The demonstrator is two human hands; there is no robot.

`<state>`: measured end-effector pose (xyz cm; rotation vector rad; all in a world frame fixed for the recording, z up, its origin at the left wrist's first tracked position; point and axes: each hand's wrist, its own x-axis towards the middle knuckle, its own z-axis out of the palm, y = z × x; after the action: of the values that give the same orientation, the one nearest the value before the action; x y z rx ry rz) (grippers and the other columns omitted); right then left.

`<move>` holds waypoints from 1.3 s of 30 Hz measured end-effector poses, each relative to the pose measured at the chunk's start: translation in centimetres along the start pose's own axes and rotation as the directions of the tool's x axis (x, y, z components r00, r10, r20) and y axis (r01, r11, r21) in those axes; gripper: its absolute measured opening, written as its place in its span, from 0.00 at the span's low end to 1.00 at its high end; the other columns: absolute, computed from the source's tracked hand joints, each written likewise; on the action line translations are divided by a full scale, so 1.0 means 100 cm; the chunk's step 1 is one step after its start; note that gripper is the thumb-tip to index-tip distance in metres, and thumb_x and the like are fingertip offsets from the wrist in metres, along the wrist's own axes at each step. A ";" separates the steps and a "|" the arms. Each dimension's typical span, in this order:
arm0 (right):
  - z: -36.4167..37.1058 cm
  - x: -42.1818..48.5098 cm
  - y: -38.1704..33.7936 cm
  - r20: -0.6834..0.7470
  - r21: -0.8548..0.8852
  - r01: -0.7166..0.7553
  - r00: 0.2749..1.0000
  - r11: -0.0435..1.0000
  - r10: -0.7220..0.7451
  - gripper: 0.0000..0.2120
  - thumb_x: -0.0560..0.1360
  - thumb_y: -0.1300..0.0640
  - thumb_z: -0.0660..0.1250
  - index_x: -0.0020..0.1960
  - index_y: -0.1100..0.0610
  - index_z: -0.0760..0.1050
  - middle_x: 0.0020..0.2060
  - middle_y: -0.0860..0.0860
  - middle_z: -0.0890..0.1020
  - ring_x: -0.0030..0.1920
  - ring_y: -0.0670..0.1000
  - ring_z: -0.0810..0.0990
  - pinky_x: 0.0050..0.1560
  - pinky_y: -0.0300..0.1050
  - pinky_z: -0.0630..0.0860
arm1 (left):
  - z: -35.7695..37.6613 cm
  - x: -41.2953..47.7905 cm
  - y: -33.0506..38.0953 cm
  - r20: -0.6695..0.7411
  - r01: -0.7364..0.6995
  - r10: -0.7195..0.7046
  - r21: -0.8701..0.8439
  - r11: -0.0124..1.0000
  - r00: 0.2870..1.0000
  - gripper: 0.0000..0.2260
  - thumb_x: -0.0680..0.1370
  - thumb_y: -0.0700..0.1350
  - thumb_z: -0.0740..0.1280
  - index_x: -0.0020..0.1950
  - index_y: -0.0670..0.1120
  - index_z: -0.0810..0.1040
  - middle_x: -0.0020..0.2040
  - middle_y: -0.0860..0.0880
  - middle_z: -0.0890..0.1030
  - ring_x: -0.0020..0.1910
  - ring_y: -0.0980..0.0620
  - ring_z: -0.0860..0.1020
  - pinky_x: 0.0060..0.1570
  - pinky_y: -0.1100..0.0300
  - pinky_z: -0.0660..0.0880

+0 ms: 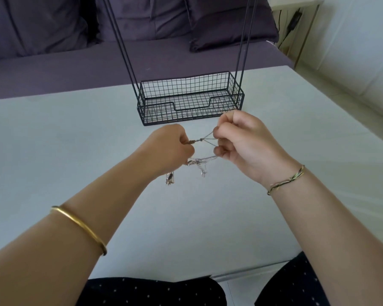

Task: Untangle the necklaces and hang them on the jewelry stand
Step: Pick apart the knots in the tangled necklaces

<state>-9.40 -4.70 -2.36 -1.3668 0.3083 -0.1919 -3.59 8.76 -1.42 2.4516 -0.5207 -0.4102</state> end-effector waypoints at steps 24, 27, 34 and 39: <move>-0.004 0.005 0.014 -0.234 -0.343 0.039 0.964 0.939 -0.126 0.10 0.77 0.55 0.64 0.40 0.58 0.75 0.28 0.50 0.76 0.18 0.42 0.66 0.25 0.39 0.67 | 0.003 -0.004 0.016 0.121 0.085 -0.084 -0.004 0.996 0.989 0.08 0.79 0.40 0.54 0.44 0.43 0.72 0.34 0.48 0.83 0.24 0.51 0.73 0.27 0.63 0.67; -0.007 0.007 0.016 -0.227 -0.502 0.068 0.952 0.862 -0.207 0.12 0.77 0.56 0.64 0.39 0.61 0.76 0.27 0.48 0.75 0.20 0.41 0.67 0.30 0.41 0.66 | 0.000 -0.003 0.013 0.085 0.122 -0.107 -0.188 0.974 0.991 0.10 0.79 0.42 0.57 0.39 0.42 0.71 0.32 0.45 0.81 0.30 0.46 0.75 0.31 0.61 0.69; -0.009 0.007 0.017 -0.189 -0.568 0.019 0.970 0.823 -0.153 0.11 0.76 0.58 0.62 0.40 0.62 0.78 0.25 0.49 0.76 0.19 0.41 0.67 0.25 0.36 0.63 | -0.005 0.001 0.014 0.011 0.171 -0.204 -0.585 0.792 0.979 0.10 0.75 0.41 0.67 0.33 0.44 0.75 0.24 0.51 0.76 0.36 0.49 0.79 0.44 0.55 0.74; -0.012 0.007 0.014 -0.217 -0.466 0.001 0.969 0.885 -0.115 0.09 0.76 0.57 0.64 0.39 0.59 0.77 0.25 0.50 0.77 0.19 0.40 0.66 0.21 0.29 0.62 | -0.007 0.001 0.012 0.021 0.135 -0.143 -0.481 0.866 0.990 0.10 0.74 0.46 0.70 0.34 0.45 0.78 0.29 0.50 0.71 0.28 0.53 0.71 0.38 0.59 0.70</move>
<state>-9.16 -5.81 -3.98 -1.8345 0.5407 -0.3515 -3.52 8.15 -0.21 2.0072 -0.1986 -0.5111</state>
